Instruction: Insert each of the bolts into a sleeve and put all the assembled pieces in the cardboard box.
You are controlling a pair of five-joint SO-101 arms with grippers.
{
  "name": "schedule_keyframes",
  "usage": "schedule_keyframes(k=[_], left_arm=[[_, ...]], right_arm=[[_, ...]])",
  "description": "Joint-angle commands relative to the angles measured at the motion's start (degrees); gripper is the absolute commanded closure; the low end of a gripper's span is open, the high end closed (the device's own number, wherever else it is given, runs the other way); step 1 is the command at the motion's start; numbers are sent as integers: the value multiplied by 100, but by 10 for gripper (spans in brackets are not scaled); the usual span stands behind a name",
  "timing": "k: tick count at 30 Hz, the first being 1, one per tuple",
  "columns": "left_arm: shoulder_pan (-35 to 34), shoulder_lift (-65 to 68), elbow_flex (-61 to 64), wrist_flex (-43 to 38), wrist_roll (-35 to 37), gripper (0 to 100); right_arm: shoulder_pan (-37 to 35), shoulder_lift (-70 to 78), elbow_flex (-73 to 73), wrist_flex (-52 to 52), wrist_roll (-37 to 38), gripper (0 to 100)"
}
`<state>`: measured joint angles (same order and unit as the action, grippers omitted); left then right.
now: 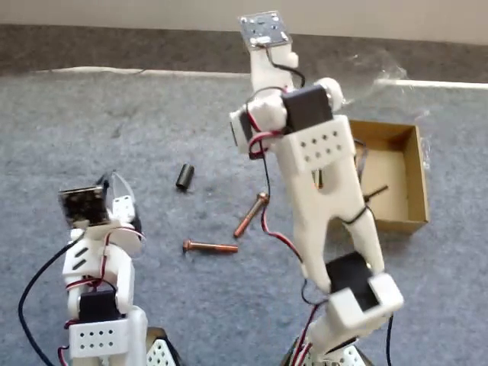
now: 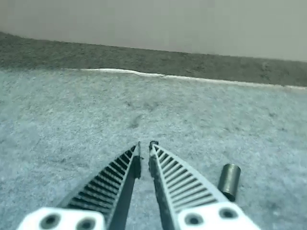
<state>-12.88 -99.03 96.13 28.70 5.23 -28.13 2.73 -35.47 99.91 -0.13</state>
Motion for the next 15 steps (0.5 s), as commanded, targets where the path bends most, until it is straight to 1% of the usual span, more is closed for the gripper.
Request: schedule_keyframes(k=[1,4,9,12,15], left_arm=[[708,-66,127,229,-738,950],[945,-66,119,369,-958,950],[1332,-66,84,589,-1415,950],[1508,-57,-119,897,-1574,950],[1622,-57,-347,1222,-1574,950]], right_arm=[[127,-1218,655,92,413,993],[391,-1912,1226,4,440,993],[840,-3020,2475,-444,747,993],[980,-3714,3398,-884,870,993],[1077,-4444,4391,-1437,879,993]])
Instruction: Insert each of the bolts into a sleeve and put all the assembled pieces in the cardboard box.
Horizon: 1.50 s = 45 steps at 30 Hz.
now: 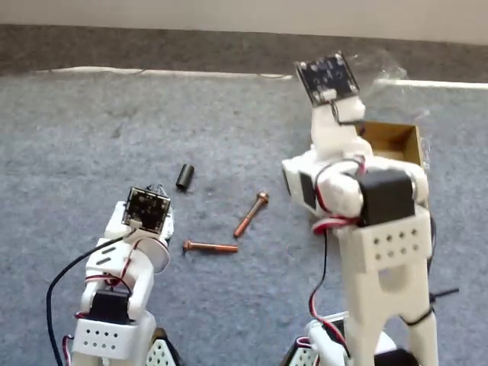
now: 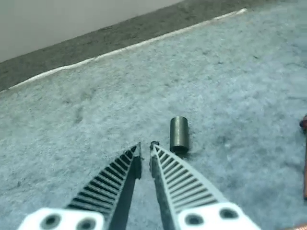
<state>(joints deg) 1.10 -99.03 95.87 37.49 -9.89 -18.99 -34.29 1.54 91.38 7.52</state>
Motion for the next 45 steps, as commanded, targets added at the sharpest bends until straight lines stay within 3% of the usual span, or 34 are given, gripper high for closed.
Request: schedule_keyframes(k=[1,7,11,21,28,37,45], left_arm=[[233,-40,-409,440,-62,950],[277,-13,-945,985,-70,950],[611,-13,-1270,1442,-615,950],[778,163,-1727,1714,-791,950],[831,2044,-2782,1705,-791,951],[1736,4778,-4092,1723,-791,951],[1965,6677,-5385,2136,-765,951]], right_arm=[[207,-980,1024,-778,114,993],[224,-2316,3196,-1965,97,993],[224,-3143,4532,-2765,88,993],[541,-4892,6070,-3081,70,993],[532,-6009,6800,-3081,62,993],[541,-7046,7477,-3073,62,993],[541,-7099,7767,-3187,53,993]])
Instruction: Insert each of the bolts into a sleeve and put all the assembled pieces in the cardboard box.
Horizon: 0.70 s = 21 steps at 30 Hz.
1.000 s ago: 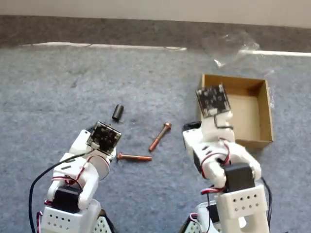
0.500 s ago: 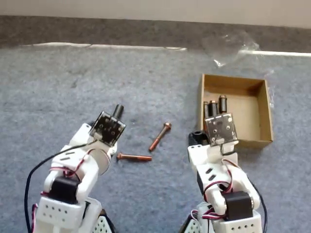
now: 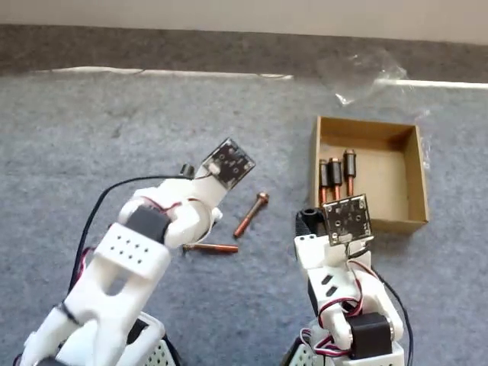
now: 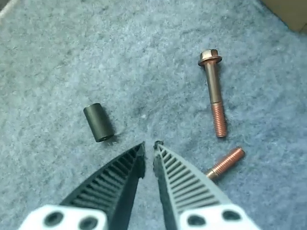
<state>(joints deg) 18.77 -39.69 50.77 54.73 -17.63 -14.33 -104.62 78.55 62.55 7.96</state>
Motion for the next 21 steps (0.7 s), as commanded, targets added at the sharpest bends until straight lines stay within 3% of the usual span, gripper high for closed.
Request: schedule_keyframes(k=[1,9,21], left_arm=[[259,945,-1095,571,9,951],[743,2360,-2747,1521,9,951],[752,4418,-4347,1732,70,948]], right_arm=[[75,-66,215,-462,9,993],[75,-66,989,-1165,9,993],[664,-66,971,-1165,9,993]])
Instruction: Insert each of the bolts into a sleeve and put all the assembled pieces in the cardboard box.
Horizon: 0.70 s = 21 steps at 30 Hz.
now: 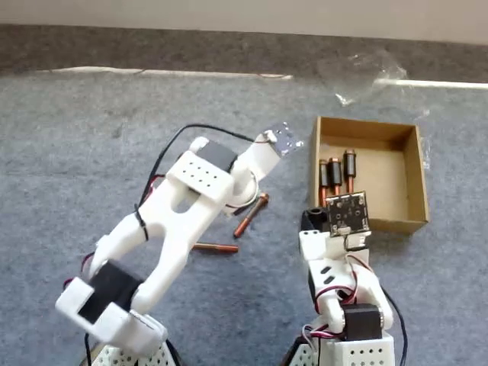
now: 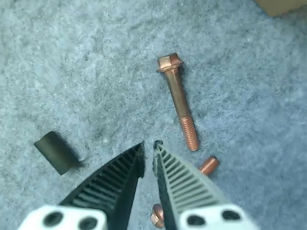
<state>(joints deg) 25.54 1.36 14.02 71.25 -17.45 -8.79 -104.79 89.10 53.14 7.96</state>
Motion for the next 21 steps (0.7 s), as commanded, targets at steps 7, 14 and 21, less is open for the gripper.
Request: schedule_keyframes(k=[7,14,21], left_arm=[[48,1270,-1842,580,475,922],[66,2448,-2976,1081,492,854],[101,2800,-3459,1257,967,853]], right_arm=[[110,-48,-84,-224,9,993],[119,-48,-84,-224,18,993],[119,-48,-84,-224,44,993]])
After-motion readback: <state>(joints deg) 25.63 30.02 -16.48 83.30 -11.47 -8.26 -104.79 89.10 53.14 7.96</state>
